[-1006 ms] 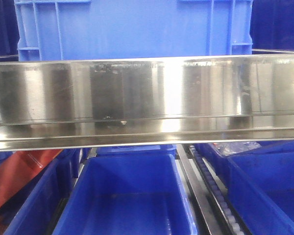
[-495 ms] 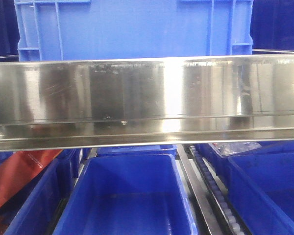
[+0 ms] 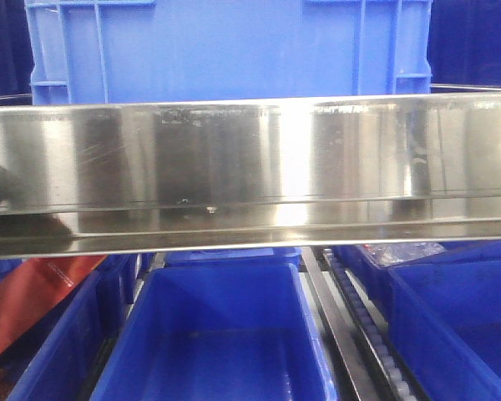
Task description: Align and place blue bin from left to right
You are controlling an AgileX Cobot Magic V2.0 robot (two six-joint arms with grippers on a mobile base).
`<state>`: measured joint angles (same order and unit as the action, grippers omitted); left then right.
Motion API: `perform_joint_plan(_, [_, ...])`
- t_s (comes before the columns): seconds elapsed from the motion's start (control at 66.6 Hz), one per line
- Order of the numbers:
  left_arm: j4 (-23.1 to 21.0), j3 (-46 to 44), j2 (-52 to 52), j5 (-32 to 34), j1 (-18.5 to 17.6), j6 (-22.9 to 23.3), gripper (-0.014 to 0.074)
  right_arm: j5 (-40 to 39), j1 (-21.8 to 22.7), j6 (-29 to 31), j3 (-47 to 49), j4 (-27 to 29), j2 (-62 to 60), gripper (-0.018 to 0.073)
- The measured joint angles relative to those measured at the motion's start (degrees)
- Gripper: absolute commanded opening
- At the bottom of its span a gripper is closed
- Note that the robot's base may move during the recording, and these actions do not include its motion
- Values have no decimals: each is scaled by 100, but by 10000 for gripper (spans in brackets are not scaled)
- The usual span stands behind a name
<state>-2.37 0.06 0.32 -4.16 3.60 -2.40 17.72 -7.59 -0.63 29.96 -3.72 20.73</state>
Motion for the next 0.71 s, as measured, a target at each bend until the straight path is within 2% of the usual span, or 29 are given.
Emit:
perform_joint_plan(0.57, [0, 0, 0, 0, 0, 0, -111, -11, 9, 0, 0, 0, -12, -68])
perform_joint_plan(0.705, [0, 0, 0, 0, 0, 0, -111, -43, 305, 0, -80, 80, -211, -68])
